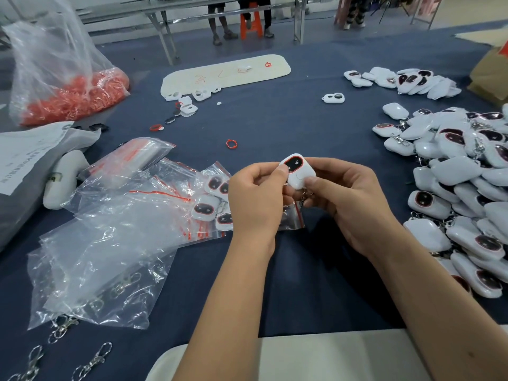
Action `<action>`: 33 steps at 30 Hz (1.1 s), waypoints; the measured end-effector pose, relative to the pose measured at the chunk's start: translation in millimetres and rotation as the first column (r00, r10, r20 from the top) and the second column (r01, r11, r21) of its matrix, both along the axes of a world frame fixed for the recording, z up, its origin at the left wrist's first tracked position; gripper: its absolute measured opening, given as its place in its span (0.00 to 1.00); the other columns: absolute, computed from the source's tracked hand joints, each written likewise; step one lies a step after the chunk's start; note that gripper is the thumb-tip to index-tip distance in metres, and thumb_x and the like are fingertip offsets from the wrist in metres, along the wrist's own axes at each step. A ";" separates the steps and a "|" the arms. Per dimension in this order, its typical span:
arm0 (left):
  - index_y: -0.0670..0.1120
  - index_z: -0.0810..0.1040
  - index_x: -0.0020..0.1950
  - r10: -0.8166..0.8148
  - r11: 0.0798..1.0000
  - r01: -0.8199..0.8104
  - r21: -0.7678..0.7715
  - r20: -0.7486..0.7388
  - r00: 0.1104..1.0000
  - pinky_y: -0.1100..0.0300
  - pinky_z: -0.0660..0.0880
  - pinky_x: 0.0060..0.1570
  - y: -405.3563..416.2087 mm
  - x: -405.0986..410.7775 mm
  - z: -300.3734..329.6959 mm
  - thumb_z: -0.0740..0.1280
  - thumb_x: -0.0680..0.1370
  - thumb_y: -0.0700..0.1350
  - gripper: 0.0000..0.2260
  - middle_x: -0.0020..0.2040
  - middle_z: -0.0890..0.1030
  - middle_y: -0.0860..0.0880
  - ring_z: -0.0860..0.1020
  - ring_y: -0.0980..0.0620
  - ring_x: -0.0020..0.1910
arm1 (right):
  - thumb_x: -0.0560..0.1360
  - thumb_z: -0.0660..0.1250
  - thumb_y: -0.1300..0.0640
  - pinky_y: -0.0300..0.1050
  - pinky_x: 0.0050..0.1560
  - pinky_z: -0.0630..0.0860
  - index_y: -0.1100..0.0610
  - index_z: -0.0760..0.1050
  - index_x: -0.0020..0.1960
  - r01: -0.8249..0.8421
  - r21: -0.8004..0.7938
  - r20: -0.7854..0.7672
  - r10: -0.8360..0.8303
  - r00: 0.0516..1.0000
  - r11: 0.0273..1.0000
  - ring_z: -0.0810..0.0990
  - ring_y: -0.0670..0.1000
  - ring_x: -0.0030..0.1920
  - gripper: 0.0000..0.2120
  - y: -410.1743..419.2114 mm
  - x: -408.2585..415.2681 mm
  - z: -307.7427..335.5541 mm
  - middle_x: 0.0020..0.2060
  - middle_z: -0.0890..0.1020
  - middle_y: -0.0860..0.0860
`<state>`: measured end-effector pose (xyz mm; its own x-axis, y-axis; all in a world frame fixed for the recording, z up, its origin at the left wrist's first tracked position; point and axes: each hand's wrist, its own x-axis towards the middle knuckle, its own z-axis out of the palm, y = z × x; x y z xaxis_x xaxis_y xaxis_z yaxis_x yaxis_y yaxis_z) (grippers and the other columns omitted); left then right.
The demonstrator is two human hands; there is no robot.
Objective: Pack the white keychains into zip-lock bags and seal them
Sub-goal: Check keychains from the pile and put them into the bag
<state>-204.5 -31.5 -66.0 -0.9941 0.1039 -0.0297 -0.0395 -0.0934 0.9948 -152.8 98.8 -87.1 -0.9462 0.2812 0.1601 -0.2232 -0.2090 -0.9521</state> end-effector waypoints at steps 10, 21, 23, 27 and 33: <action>0.44 0.84 0.45 -0.040 0.999 0.038 -0.018 -0.169 0.985 0.63 0.76 0.31 0.2 3.0 3.0 0.72 0.77 0.38 0.03 0.33 0.82 0.51 0.78 0.54 0.31 | 0.74 0.72 0.63 0.41 0.42 0.81 0.54 0.86 0.54 0.089 0.027 0.021 -0.090 0.996 0.996 0.87 0.56 0.45 0.11 -2.0 0.7 2.3 0.47 0.88 0.58; 0.42 0.84 0.47 -0.076 0.994 0.055 -0.089 -0.253 0.964 0.59 0.78 0.33 1.3 4.4 2.3 0.72 0.78 0.37 0.02 0.36 0.83 0.48 0.79 0.54 0.32 | 0.70 0.72 0.63 0.45 0.42 0.78 0.58 0.85 0.51 0.117 0.022 0.052 -0.118 0.992 0.993 0.84 0.57 0.41 0.10 1.7 -0.1 1.2 0.44 0.87 0.60; 0.43 0.84 0.46 -0.073 0.995 0.052 -0.089 -0.255 0.964 0.58 0.78 0.33 1.7 4.5 2.3 0.72 0.78 0.38 0.02 0.35 0.82 0.49 0.79 0.54 0.32 | 0.70 0.72 0.63 0.46 0.43 0.79 0.58 0.85 0.52 0.105 0.010 0.061 -0.106 0.993 0.994 0.85 0.56 0.42 0.11 2.3 -0.1 0.3 0.45 0.87 0.60; 0.43 0.84 0.46 -0.059 0.995 0.038 -0.089 -0.259 0.964 0.56 0.78 0.35 1.2 3.5 2.3 0.72 0.78 0.38 0.02 0.35 0.82 0.48 0.78 0.53 0.33 | 0.71 0.72 0.63 0.48 0.46 0.80 0.57 0.84 0.53 0.068 -0.005 0.081 -0.067 0.994 0.998 0.85 0.56 0.43 0.11 2.4 -0.4 -0.4 0.46 0.87 0.59; 0.42 0.84 0.46 -0.088 0.993 0.064 -0.099 -0.262 0.961 0.52 0.79 0.37 1.2 5.0 2.8 0.72 0.78 0.38 0.01 0.38 0.83 0.45 0.79 0.52 0.34 | 0.70 0.72 0.64 0.60 0.55 0.78 0.60 0.85 0.53 0.104 0.003 0.103 -0.104 0.989 0.995 0.85 0.59 0.45 0.11 3.3 -1.0 -0.5 0.47 0.87 0.61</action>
<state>-199.5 -30.4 -63.3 -0.9568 0.1880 0.2215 0.2234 -0.0114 0.9747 -153.8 102.1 -87.6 -0.9233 0.3790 0.0629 -0.1447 -0.1916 -0.9707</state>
